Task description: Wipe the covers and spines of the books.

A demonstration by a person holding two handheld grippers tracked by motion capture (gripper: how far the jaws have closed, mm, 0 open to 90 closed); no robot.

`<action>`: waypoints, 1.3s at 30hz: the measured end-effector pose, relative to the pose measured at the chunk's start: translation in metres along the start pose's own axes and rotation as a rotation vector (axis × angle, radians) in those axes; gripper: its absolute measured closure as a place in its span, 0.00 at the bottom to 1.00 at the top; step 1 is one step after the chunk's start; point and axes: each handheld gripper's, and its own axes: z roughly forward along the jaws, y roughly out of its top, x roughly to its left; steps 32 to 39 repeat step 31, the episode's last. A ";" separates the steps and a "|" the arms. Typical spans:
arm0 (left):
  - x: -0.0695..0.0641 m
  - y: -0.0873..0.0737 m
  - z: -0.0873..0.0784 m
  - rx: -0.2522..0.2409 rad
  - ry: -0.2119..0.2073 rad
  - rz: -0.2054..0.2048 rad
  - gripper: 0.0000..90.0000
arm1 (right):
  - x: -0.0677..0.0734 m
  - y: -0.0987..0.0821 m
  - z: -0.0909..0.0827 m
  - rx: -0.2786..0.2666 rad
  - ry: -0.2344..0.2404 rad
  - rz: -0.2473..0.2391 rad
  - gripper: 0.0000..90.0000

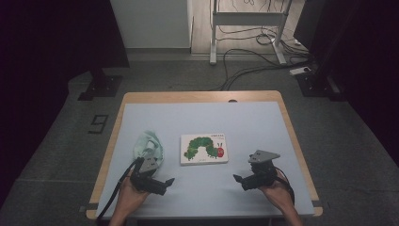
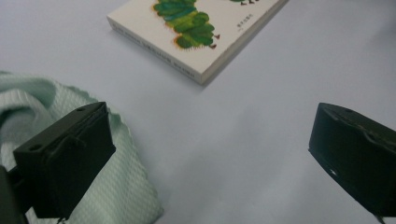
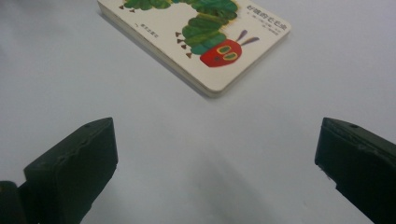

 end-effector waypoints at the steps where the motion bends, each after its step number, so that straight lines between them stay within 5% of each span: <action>1: 0.000 -0.003 0.000 0.003 0.004 0.001 0.00 | -0.001 -0.002 -0.001 0.002 -0.005 0.000 0.00; 18: -0.002 -0.036 0.025 0.088 0.009 -0.011 0.00 | -0.016 -0.050 0.015 0.070 -0.042 0.072 0.00; 39: 0.001 -0.036 0.027 0.101 -0.016 -0.036 0.00 | -0.017 -0.051 0.015 0.068 -0.045 0.079 0.00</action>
